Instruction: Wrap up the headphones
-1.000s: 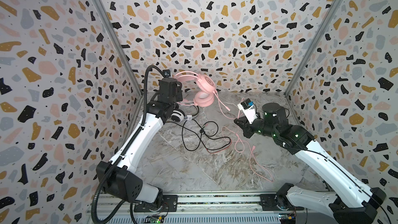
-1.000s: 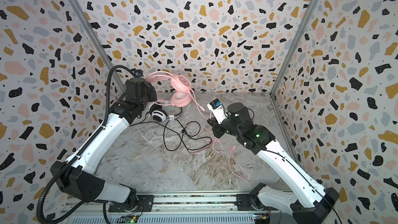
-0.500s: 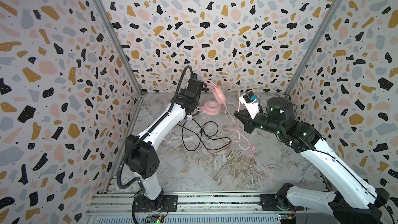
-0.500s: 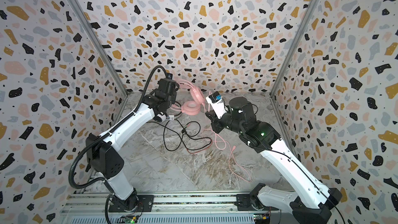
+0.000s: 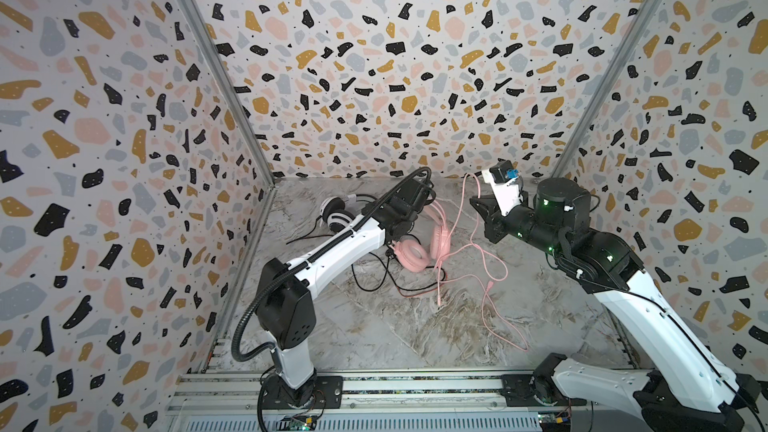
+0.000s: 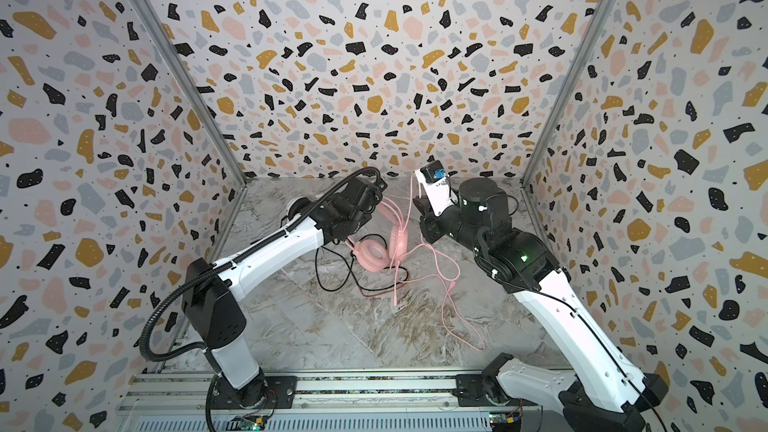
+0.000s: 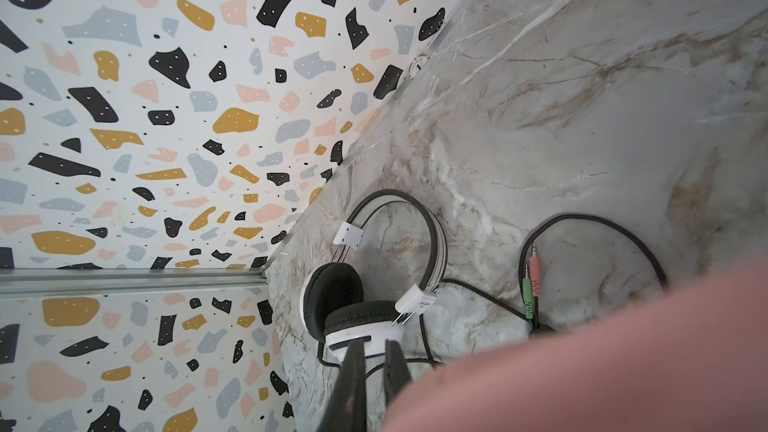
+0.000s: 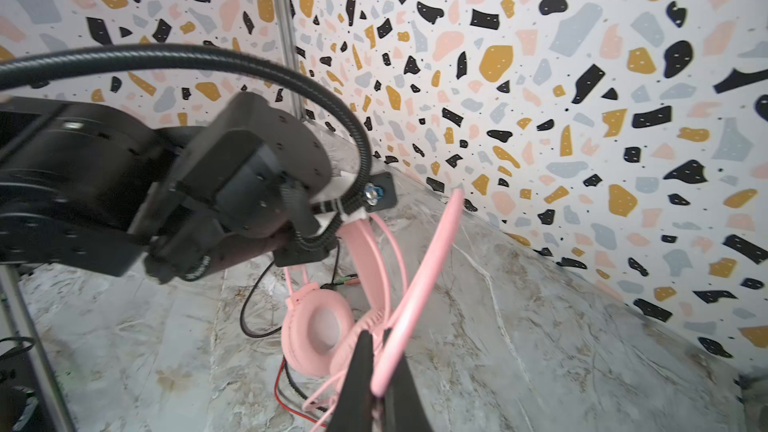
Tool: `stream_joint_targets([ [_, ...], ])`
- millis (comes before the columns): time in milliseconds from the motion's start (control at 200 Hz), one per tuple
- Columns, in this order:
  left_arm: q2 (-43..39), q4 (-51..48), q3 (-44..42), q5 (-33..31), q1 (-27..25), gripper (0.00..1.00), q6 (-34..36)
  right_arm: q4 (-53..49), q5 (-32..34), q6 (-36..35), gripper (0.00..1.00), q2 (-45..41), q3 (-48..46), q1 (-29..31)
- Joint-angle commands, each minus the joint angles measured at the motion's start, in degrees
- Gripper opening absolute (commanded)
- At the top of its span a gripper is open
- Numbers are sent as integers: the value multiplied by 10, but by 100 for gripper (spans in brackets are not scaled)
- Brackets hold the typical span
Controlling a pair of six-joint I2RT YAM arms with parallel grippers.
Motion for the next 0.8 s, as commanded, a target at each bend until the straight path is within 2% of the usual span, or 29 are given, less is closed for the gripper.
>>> stream_joint_targets([
  [0, -72, 51, -6, 31, 5, 0, 7, 3, 30, 5, 0, -19, 3, -10],
  [80, -106, 50, -22, 62, 5, 0, 15, 4, 44, 10, 0, -20, 1, -22],
  [285, -177, -21, -50, 236, 5, 0, 39, 20, -3, 23, 0, -3, 8, -82],
  [531, -172, -142, -38, 318, 5, 0, 56, 31, -54, 31, 0, 33, 31, -103],
  [796, -226, -92, -70, 431, 5, 0, 59, 32, -52, 31, 0, 70, 7, -106],
])
